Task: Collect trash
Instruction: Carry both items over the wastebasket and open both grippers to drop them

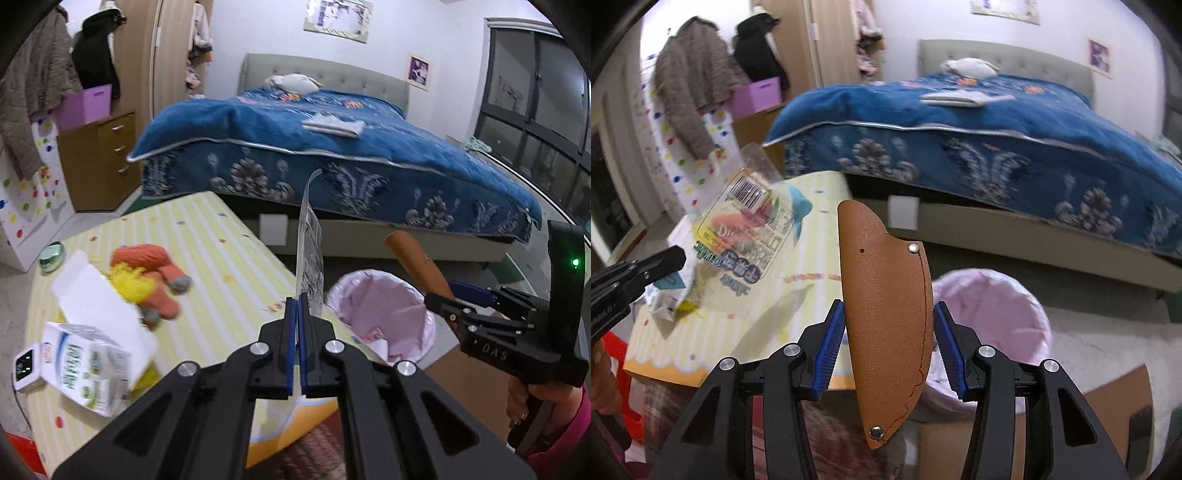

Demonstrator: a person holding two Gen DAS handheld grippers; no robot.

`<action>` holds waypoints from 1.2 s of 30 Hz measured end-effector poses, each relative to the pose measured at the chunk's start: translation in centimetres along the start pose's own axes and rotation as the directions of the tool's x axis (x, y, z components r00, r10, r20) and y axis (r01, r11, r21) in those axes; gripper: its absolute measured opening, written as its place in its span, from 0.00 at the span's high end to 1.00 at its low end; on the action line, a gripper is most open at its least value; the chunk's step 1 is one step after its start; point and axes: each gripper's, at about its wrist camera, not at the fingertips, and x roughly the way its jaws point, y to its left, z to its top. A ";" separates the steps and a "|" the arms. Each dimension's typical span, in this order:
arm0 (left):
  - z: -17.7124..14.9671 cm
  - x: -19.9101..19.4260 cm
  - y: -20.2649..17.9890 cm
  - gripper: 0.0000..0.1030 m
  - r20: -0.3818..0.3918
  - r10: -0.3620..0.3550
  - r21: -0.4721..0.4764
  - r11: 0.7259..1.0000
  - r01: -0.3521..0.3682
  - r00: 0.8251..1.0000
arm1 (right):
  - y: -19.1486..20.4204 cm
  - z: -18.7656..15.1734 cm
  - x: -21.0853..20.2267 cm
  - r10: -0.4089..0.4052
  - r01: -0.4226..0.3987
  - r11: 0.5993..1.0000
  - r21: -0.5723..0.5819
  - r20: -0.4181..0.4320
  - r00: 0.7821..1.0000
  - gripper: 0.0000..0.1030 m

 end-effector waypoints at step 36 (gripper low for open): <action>3.6 13.3 -9.6 0.53 -0.098 -0.076 0.103 0.991 0.086 0.992 | -14.8 -0.2 6.3 -0.121 0.139 0.951 0.277 -0.082 0.989 0.35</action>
